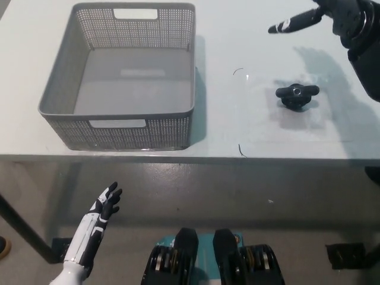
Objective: Use the right hand to pick up a webcam and put it into a container on the left side
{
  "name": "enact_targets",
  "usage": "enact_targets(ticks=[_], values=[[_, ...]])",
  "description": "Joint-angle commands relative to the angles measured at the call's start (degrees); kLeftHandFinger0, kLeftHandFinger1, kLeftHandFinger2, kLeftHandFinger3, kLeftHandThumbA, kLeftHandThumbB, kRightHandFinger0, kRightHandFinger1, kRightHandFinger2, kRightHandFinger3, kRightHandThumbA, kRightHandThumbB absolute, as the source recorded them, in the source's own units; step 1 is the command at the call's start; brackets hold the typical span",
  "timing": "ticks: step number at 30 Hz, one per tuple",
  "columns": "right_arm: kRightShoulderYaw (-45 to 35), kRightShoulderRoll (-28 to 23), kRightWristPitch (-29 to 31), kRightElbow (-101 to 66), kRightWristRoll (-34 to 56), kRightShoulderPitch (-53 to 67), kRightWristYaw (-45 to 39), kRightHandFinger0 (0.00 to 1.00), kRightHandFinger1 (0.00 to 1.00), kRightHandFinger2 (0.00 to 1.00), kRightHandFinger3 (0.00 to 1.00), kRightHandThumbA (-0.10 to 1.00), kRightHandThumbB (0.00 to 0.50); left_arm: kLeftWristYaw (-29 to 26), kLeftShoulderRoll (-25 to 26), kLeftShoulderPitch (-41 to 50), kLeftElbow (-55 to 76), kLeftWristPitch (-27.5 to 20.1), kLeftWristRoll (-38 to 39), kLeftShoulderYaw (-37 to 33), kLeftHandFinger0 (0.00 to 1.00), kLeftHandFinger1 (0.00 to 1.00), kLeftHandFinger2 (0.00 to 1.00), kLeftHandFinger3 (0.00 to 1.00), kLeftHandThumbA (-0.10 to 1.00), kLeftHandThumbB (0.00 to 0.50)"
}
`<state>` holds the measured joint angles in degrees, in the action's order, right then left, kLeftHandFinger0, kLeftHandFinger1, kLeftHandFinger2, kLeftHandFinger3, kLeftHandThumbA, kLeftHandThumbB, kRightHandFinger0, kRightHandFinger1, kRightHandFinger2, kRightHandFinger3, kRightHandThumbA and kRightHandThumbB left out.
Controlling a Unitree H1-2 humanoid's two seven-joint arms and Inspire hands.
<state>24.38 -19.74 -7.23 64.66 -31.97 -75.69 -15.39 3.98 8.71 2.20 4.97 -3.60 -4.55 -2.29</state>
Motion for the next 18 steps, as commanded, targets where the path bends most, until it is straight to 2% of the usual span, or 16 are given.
enact_targets(ticks=[1,6,18], values=[[-1.0,0.1,3.6,1.0,1.6,-4.4,0.6,1.0,1.0,1.0,1.0,1.0,0.479,0.6,1.0,-0.8,2.5,-0.1,0.3,0.7,1.0,1.0,1.0,1.0,1.0,0.0],[-2.1,0.4,5.5,2.9,3.2,-3.7,-0.2,1.0,1.0,1.0,1.0,1.0,0.482,0.8,1.2,-1.2,2.0,-0.5,0.7,0.8,1.0,1.0,1.0,1.0,0.99,0.002],[-2.2,1.4,4.9,5.2,3.9,-2.8,-0.5,1.0,1.0,1.0,1.0,1.0,0.459,0.7,1.3,-1.5,2.1,-0.2,0.1,0.7,1.0,1.0,1.0,1.0,1.0,0.0]])
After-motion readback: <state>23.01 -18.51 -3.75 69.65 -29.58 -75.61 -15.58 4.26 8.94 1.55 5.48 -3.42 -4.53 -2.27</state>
